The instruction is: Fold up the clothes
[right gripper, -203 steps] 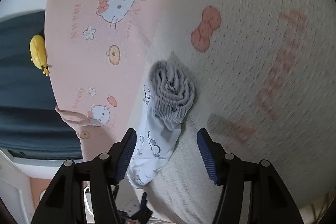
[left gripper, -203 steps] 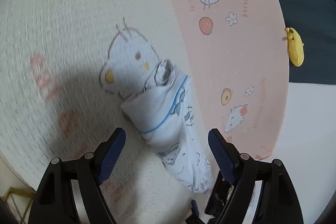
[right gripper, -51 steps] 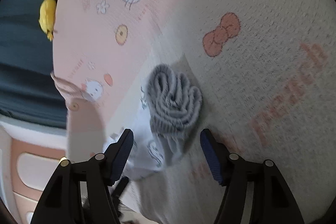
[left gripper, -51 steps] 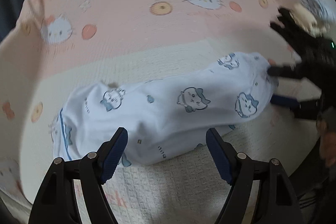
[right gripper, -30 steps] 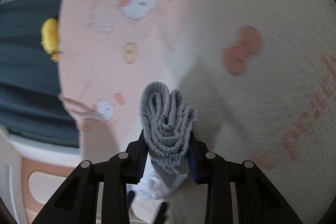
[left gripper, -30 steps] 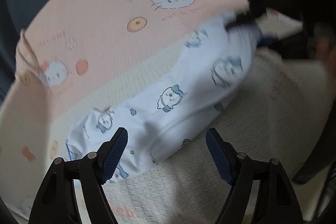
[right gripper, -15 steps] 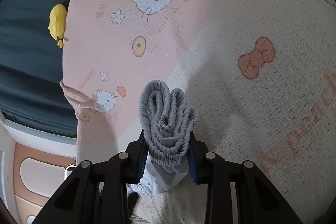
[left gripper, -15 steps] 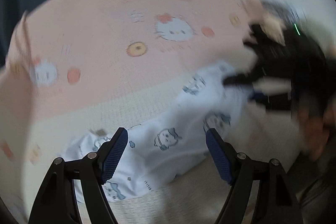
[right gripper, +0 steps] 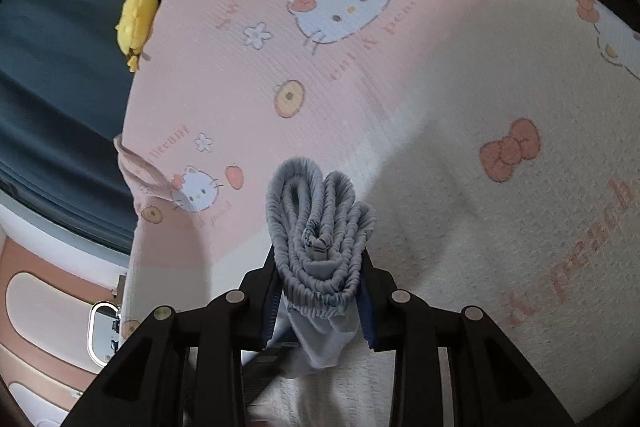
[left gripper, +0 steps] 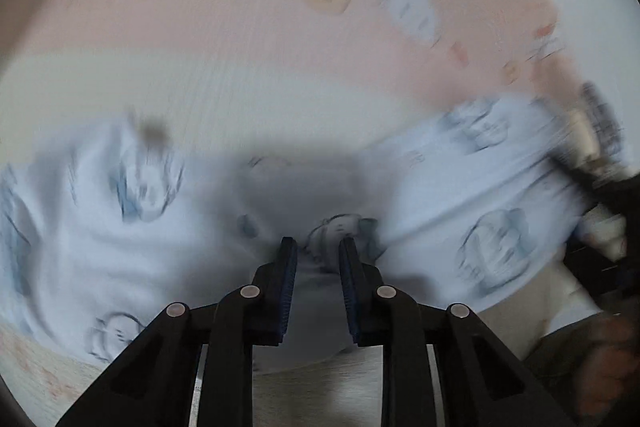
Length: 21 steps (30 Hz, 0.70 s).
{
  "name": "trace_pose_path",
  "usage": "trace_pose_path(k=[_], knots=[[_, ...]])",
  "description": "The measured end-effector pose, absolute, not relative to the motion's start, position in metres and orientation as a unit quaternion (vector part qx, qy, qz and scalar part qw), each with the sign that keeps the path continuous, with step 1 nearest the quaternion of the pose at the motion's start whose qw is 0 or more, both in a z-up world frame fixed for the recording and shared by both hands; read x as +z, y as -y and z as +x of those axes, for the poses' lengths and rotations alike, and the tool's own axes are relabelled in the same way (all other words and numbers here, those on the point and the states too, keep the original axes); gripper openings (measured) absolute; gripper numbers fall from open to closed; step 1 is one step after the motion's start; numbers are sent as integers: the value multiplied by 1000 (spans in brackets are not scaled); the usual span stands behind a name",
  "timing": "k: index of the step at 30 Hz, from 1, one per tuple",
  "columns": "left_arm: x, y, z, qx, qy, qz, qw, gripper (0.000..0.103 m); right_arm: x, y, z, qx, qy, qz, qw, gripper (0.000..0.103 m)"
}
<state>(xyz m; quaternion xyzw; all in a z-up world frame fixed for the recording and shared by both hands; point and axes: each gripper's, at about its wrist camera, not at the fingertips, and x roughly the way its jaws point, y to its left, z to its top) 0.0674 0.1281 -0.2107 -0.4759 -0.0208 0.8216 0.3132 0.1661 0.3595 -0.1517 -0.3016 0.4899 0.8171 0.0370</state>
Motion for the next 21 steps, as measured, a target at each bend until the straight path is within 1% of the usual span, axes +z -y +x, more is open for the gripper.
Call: trace_pose_path(k=[2, 8, 11, 13, 15, 17, 18, 19, 21], knots=[[-220, -128, 69, 818, 28, -484, 308, 16, -148, -354, 165, 823, -482, -300, 36, 32], [-216, -128, 64, 803, 48, -511, 304, 17, -132, -334, 157, 834, -467, -293, 21, 32], [-215, -119, 51, 774, 91, -552, 296, 17, -126, -319, 149, 846, -439, -301, 17, 32], [-214, -104, 46, 760, 137, -566, 287, 18, -124, -309, 145, 852, -423, -309, 13, 32], [-213, -86, 43, 746, 186, -576, 278, 27, -123, -299, 140, 855, -408, -319, 10, 32], [-213, -68, 40, 730, 236, -583, 267, 57, -123, -291, 135, 855, -403, -326, 2, 32], [-212, -59, 39, 721, 260, -586, 262, 62, -123, -287, 133, 854, -403, -329, -3, 32], [-210, -50, 38, 719, 280, -582, 255, 65, -124, -281, 130, 854, -401, -332, -8, 32], [-202, -35, 38, 727, 294, -568, 249, 65, -123, -270, 123, 855, -391, -339, -20, 32]])
